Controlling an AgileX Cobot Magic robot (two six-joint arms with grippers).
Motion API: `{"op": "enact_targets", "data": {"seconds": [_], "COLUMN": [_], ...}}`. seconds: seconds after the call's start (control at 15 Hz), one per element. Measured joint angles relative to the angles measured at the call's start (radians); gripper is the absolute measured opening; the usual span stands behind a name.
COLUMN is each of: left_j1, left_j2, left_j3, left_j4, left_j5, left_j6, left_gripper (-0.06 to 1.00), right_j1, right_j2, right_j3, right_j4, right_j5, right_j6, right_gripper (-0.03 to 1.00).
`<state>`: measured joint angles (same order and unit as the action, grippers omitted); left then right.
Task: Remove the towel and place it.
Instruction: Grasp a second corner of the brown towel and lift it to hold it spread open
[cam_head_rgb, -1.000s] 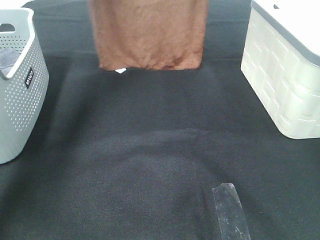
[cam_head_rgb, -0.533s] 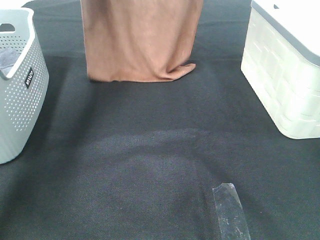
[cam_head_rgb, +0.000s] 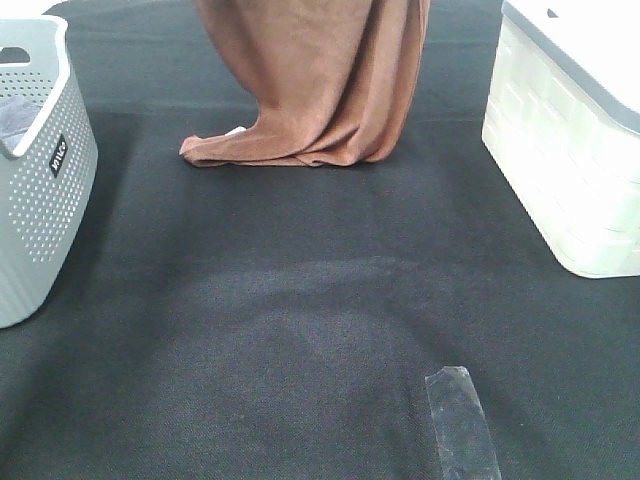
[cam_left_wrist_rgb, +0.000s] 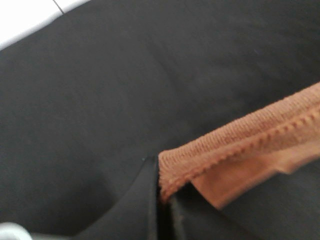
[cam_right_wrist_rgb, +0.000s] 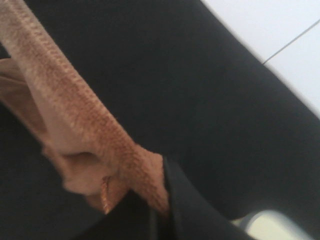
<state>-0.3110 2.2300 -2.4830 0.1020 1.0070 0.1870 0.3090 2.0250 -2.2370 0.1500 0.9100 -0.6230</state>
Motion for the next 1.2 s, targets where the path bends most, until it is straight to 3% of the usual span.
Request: {"op": "enact_targets", "data": {"seconds": [0.2,0.4,0.6,0.8,1.2], "left_j1": [-0.001,-0.006,-0.017,-0.038,-0.203], "left_j2": [-0.057,-0.111,-0.246,-0.424,-0.651], "left_j3": [0.000,0.053,0.262,0.536,0.857], "left_j4": [-0.067,-0.095,-0.123,-0.136,-0.144], "left_j5": [0.172,0.201,0.200,0.199,0.195], "left_j6": [-0.055,-0.097,-0.126,-0.143,-0.187], "left_gripper": [0.00,0.00,0.00,0.00,0.00], "right_j1": [0.000,0.000,0.001,0.003,0.003], "right_j2": [-0.054,-0.111,-0.164,-0.283,-0.614], "right_j3": [0.000,0.000,0.031,0.231,0.619], "right_j4": [0.014,0.048,0.064,0.108,0.073], "right_j5": [0.165,0.288,0.299,0.308,0.308], "right_j6": [0.196,0.299,0.374,0.402,0.454], "right_gripper": [0.01,0.01,0.01,0.01,0.01]}}
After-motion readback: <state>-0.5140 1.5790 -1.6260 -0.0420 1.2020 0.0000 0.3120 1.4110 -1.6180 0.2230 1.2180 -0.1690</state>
